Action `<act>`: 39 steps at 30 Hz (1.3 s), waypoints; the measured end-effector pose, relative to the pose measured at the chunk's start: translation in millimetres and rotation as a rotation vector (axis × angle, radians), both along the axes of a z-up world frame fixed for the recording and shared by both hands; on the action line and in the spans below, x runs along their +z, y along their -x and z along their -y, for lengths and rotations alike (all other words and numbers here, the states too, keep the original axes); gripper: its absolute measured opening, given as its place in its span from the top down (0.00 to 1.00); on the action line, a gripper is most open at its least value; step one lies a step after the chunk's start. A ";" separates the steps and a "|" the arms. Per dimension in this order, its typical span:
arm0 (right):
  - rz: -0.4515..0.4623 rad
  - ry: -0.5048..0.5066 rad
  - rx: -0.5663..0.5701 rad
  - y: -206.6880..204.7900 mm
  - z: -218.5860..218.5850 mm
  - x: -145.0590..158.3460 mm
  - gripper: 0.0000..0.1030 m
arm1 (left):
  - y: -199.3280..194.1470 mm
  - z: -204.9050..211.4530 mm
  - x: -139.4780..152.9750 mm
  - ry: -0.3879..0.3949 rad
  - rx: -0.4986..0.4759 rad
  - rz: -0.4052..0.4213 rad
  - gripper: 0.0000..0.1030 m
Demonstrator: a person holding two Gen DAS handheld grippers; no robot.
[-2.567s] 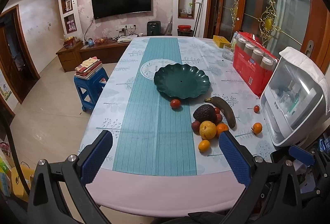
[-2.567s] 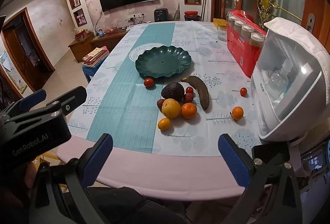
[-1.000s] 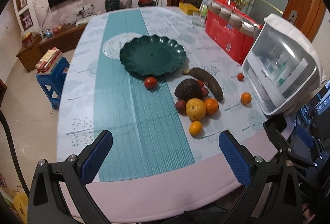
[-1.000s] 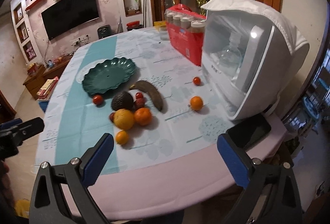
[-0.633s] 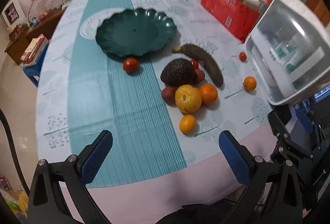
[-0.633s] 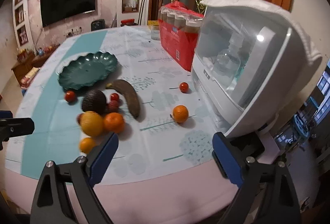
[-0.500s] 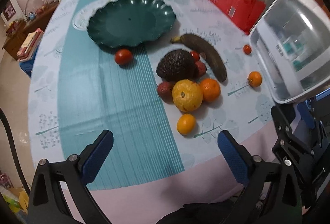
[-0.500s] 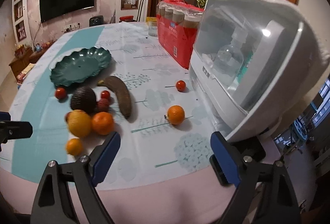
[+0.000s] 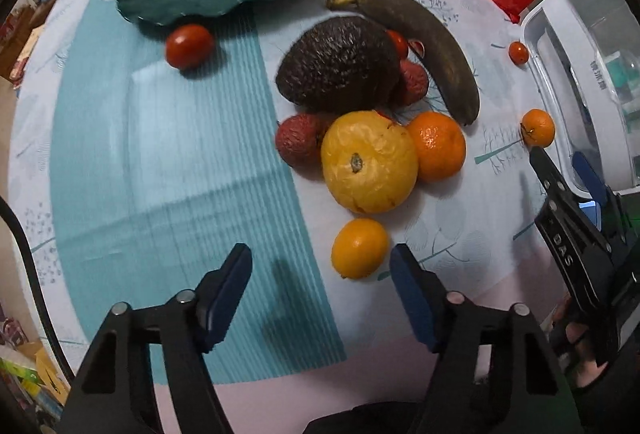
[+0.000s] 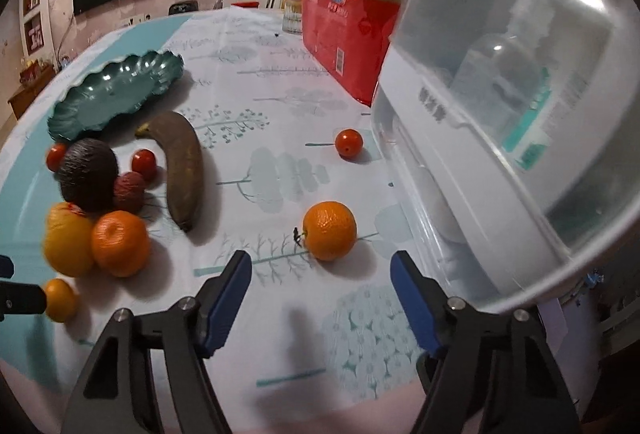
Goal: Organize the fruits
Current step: 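Grasp a tangerine with the left tool while the right tool grasps another tangerine, then carry both held tangerines up and over the green plate with both tools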
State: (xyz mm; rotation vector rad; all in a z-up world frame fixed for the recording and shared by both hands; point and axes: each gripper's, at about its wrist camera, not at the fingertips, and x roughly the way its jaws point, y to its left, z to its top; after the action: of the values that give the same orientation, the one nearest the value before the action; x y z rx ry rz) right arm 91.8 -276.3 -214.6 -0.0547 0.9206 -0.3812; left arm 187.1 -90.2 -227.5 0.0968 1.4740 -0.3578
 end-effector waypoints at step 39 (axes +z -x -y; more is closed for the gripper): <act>-0.043 -0.038 0.086 -22.8 -13.8 -5.1 0.65 | 8.2 -48.1 39.4 0.073 0.113 0.041 0.72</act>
State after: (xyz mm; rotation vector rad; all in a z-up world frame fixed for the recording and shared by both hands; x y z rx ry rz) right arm 114.6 -262.5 -219.7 -0.0671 0.9644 -0.2838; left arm 178.9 -42.1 -188.2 -0.0374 1.4180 -0.3157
